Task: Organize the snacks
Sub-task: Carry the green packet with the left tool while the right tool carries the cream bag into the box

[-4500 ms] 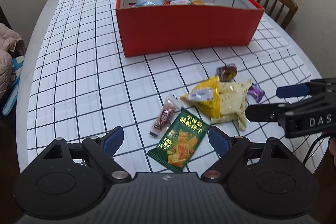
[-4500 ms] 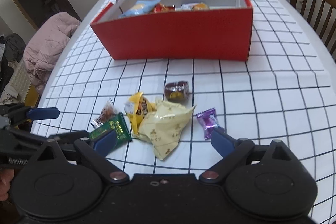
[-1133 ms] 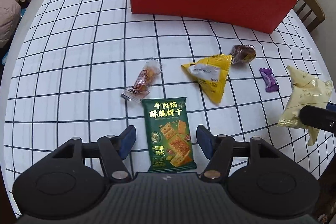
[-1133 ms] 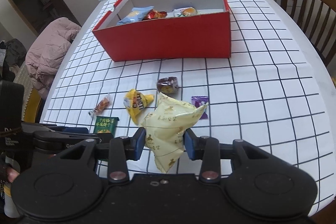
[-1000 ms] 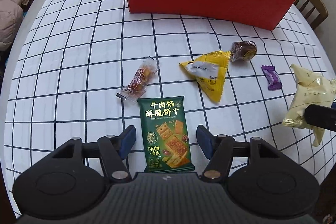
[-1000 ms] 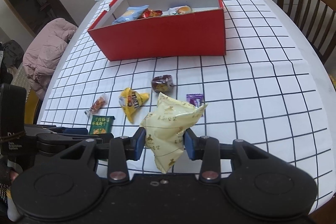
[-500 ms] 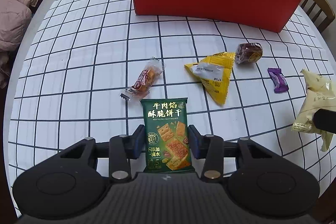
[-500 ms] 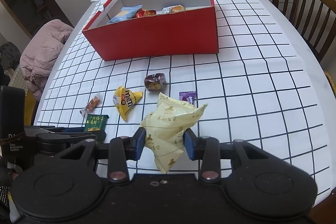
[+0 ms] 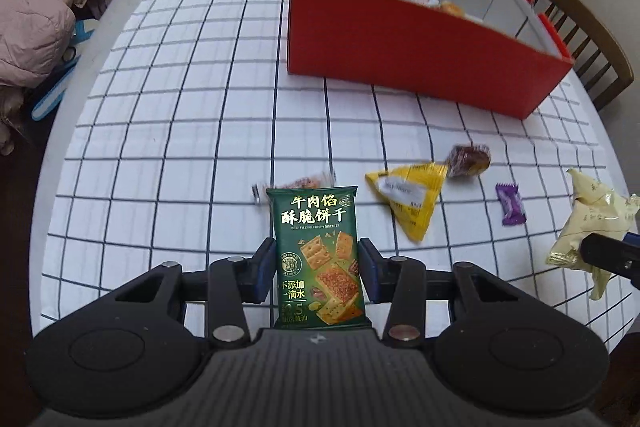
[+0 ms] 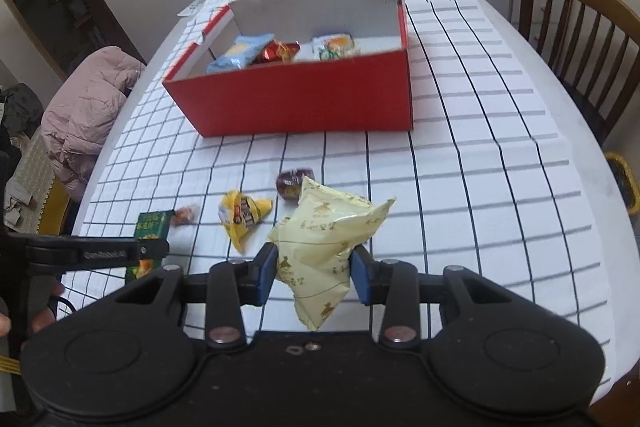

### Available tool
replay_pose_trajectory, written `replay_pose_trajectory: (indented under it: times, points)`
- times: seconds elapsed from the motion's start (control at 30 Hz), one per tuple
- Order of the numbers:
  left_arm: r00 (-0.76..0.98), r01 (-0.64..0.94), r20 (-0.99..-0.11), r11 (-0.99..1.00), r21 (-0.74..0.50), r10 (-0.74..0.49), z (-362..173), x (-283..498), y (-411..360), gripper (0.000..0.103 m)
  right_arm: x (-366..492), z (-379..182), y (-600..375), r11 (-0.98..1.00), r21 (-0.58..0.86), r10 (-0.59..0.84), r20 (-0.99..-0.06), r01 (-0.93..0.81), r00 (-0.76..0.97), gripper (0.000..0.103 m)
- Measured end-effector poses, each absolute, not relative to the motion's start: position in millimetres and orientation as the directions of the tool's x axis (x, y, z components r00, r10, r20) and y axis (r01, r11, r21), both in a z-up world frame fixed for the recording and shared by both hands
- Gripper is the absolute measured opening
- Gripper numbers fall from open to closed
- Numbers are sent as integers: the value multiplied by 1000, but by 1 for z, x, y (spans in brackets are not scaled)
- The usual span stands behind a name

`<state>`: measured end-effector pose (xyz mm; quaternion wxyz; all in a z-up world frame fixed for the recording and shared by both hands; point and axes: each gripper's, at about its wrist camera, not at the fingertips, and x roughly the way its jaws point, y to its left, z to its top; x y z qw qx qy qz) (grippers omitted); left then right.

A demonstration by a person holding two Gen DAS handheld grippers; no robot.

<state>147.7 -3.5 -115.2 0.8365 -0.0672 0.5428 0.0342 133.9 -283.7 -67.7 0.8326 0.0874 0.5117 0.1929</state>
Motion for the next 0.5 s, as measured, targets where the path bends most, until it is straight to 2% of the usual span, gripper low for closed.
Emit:
replay_pose_trajectory:
  times: [0.5]
  points:
    - [550,-85,-835,992,-92,-31,-38,204,-11,42,199,-16,-281,897,295,430,-751,-329,501,37]
